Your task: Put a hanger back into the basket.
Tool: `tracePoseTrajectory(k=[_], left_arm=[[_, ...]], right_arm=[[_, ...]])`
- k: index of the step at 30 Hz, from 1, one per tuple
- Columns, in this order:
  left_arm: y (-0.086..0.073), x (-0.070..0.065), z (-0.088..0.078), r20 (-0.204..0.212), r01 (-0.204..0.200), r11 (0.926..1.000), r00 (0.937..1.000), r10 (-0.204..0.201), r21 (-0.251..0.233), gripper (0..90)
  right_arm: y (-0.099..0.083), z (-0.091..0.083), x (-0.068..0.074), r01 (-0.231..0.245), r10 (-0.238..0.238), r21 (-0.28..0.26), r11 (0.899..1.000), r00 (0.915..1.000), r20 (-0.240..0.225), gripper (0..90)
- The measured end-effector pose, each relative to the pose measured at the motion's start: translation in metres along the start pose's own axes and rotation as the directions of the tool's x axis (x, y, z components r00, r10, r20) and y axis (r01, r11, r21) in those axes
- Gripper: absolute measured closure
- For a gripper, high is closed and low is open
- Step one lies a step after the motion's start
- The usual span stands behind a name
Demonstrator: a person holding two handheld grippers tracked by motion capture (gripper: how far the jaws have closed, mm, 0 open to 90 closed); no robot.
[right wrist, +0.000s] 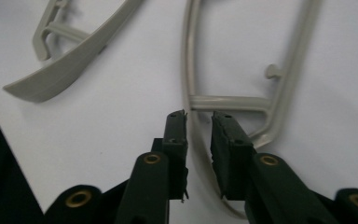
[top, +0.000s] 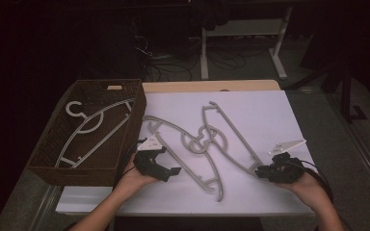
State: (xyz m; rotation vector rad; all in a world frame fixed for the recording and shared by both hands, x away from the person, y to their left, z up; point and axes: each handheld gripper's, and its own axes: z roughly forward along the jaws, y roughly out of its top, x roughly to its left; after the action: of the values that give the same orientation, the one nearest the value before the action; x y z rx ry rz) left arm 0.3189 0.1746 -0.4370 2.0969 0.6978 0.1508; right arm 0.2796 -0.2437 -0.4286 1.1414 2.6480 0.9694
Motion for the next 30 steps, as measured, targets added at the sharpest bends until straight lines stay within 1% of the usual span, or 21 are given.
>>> tracePoseTrajectory(k=[2, 4, 7, 8, 11, 13, 16, 18, 20, 22, 23, 25, 26, 28, 30], left_arm=[[0.000, 0.000, 0.001, 0.000, -0.001, 1.0000, 1.0000, 0.001, 0.003, 0.0], [0.000, -0.001, 0.001, 0.001, -0.002, 1.0000, 1.0000, 0.002, 0.005, 0.0], [0.000, -0.001, 0.001, 0.001, -0.001, 1.0000, 1.0000, 0.001, 0.004, 0.0], [0.000, 0.000, 0.001, 0.000, -0.001, 1.0000, 1.0000, 0.001, 0.004, 0.0], [0.000, 0.001, 0.001, 0.000, 0.001, 1.0000, 1.0000, -0.001, 0.003, 0.0], [0.000, 0.001, 0.000, -0.001, 0.003, 1.0000, 1.0000, -0.003, 0.001, 0.0], [0.000, 0.001, 0.000, -0.002, 0.004, 1.0000, 1.0000, -0.004, -0.002, 0.0], [0.000, 0.002, -0.001, -0.002, 0.004, 1.0000, 1.0000, -0.004, -0.002, 0.0], [0.000, 0.002, -0.001, -0.004, 0.005, 1.0000, 1.0000, -0.005, -0.002, 0.0], [0.000, 0.002, -0.001, -0.004, 0.005, 1.0000, 1.0000, -0.005, -0.003, 0.0], [0.000, 0.002, -0.001, -0.005, 0.005, 1.0000, 1.0000, -0.005, -0.003, 0.0], [0.000, 0.002, -0.002, -0.006, 0.004, 1.0000, 1.0000, -0.004, -0.005, 0.0], [0.000, 0.002, -0.002, -0.007, 0.004, 1.0000, 1.0000, -0.004, -0.005, 0.0], [0.001, 0.003, -0.003, -0.008, 0.006, 0.9999, 0.9999, -0.006, -0.008, 0.0], [0.001, 0.003, -0.004, -0.010, 0.009, 0.9999, 0.9999, -0.009, -0.014, 0.0]], right_arm=[[0.000, 0.005, 0.000, 0.014, -0.014, 0.029, 0.999, 0.9999, 0.003, 70.4], [-0.001, 0.010, 0.000, 0.024, -0.024, 0.052, 0.998, 0.9997, -0.001, 70.6], [-0.001, 0.018, 0.001, 0.055, -0.057, 0.097, 0.994, 0.9983, 0.015, 72.2], [-0.001, 0.018, 0.002, 0.068, -0.070, 0.100, 0.993, 0.9972, 0.025, 74.1], [0.000, 0.019, 0.004, 0.089, -0.094, 0.106, 0.990, 0.9949, 0.036, 76.7], [0.001, 0.020, 0.005, 0.083, -0.087, 0.107, 0.991, 0.9958, 0.030, 79.1], [0.003, 0.022, 0.006, 0.062, -0.065, 0.094, 0.994, 0.9975, 0.028, 80.4], [0.006, 0.021, 0.008, 0.051, -0.052, 0.072, 0.996, 0.9986, 0.011, 80.6], [0.012, 0.020, 0.011, 0.044, -0.044, 0.047, 0.998, 0.9990, -0.003, 80.6], [0.018, 0.020, 0.014, 0.041, -0.041, 0.034, 0.999, 0.9992, 0.003, 80.6], [0.022, 0.021, 0.015, 0.029, -0.029, 0.028, 0.999, 0.9996, -0.002, 80.5], [0.029, 0.023, 0.018, 0.004, -0.004, 0.006, 1.000, 1.0000, 0.002, 80.4], [0.032, 0.024, 0.019, 0.004, -0.004, -0.001, 1.000, 1.0000, 0.008, 80.4], [0.042, 0.028, 0.024, -0.013, 0.014, -0.012, 1.000, 0.9997, 0.018, 80.3], [0.053, 0.033, 0.030, -0.016, 0.017, -0.018, 1.000, 0.9991, 0.038, 80.3]])
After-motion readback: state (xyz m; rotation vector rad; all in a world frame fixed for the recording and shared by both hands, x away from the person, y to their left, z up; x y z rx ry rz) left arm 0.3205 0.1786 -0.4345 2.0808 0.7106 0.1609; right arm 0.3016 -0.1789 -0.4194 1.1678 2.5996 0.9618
